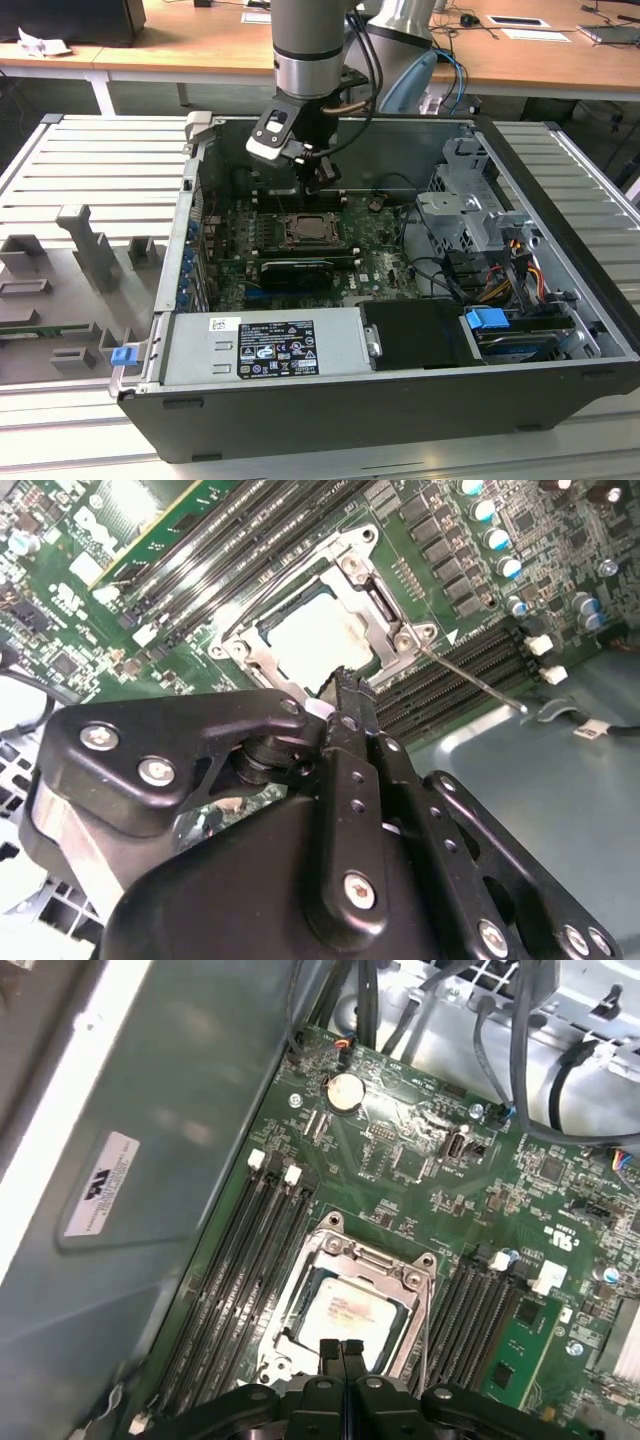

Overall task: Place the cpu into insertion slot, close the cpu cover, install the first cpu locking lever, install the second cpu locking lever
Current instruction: 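Install the first cpu locking lever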

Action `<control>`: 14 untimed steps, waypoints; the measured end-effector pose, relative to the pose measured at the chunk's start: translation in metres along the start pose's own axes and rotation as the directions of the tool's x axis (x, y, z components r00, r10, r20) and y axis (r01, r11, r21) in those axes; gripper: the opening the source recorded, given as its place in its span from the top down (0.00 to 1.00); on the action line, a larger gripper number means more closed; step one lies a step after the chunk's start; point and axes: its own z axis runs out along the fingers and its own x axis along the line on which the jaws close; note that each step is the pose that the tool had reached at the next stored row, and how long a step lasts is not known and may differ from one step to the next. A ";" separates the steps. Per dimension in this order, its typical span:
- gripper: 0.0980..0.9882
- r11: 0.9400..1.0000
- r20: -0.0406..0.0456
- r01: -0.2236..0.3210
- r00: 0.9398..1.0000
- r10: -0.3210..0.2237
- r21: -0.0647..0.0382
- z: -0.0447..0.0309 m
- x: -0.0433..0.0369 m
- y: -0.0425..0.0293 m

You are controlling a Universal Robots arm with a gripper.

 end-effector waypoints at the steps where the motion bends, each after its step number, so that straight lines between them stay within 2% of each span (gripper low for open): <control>1: 0.99 1.000 0.000 0.006 1.000 -0.006 0.000 0.0000 0.0000 0.0000; 7: 0.99 0.995 -0.005 0.095 0.995 -0.095 -0.001 -0.0001 0.0000 0.0000; 14: 0.99 0.992 -0.007 0.127 0.992 -0.127 -0.001 0.0000 0.0000 0.0001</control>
